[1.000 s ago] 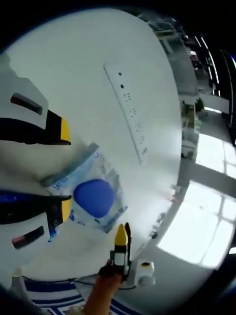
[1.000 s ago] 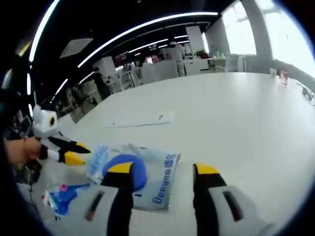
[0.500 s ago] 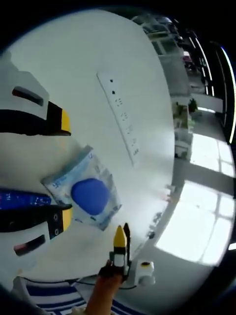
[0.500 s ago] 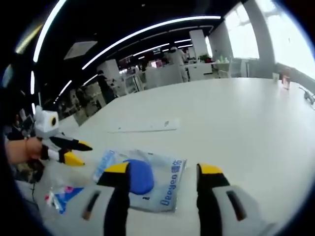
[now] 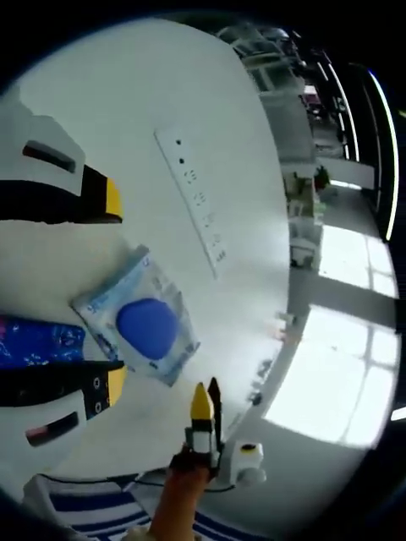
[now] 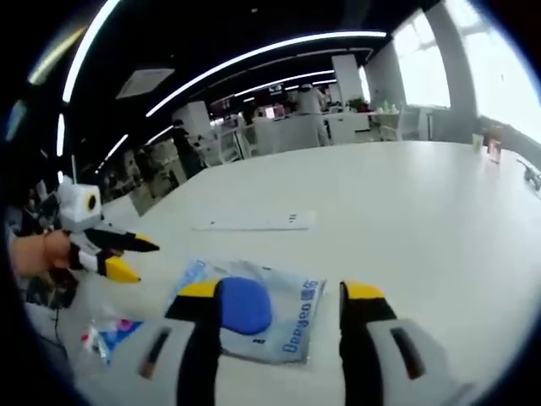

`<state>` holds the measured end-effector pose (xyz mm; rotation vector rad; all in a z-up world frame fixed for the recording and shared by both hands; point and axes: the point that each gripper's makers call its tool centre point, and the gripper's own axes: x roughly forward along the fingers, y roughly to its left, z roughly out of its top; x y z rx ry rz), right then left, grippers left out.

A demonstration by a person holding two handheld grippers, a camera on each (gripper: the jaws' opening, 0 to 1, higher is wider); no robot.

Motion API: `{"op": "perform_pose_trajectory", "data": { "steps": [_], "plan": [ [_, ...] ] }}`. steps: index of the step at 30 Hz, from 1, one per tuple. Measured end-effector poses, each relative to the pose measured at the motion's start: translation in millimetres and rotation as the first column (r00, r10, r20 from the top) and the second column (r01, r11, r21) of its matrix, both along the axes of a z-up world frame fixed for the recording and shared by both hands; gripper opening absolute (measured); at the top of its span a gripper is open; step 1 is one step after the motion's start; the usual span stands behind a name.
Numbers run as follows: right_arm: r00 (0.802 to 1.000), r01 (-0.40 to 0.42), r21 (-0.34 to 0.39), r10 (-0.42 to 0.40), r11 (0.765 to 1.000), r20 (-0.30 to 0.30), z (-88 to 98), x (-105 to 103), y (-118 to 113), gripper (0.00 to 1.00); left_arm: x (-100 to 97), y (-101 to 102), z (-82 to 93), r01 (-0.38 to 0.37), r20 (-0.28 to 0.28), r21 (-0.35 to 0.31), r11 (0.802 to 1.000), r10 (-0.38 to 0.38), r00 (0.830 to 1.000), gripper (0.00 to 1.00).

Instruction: Arrange the tabletop items into an orderly group along one side of the table until the central work area is clear of visible clutter.

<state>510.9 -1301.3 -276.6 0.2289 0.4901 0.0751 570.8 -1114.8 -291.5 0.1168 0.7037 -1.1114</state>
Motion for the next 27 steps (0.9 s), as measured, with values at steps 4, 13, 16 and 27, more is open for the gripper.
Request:
{"op": "perform_pose_trajectory", "data": {
  "steps": [4,13,16,27],
  "plan": [
    [1.000,0.002,0.001,-0.002,1.000,0.016,7.7,-1,0,0.54,-0.7,2,6.5,-0.007,0.007,-0.011,1.000,0.007,1.000,0.61],
    [0.999,-0.018,-0.024,0.019,1.000,0.035,21.8,-4,6,0.53,-2.9,9,27.3,-0.022,0.035,-0.037,0.999,0.024,0.999,0.60],
    [0.999,-0.025,-0.032,0.026,0.999,0.040,24.5,-5,8,0.53,-5.3,11,32.2,-0.022,0.043,-0.039,0.999,0.024,0.999,0.60],
    [0.998,-0.042,-0.047,0.044,0.998,0.052,35.8,-16,15,0.53,-16.1,21,44.8,-0.028,0.064,-0.042,0.999,0.031,0.997,0.60]
  ]
}}
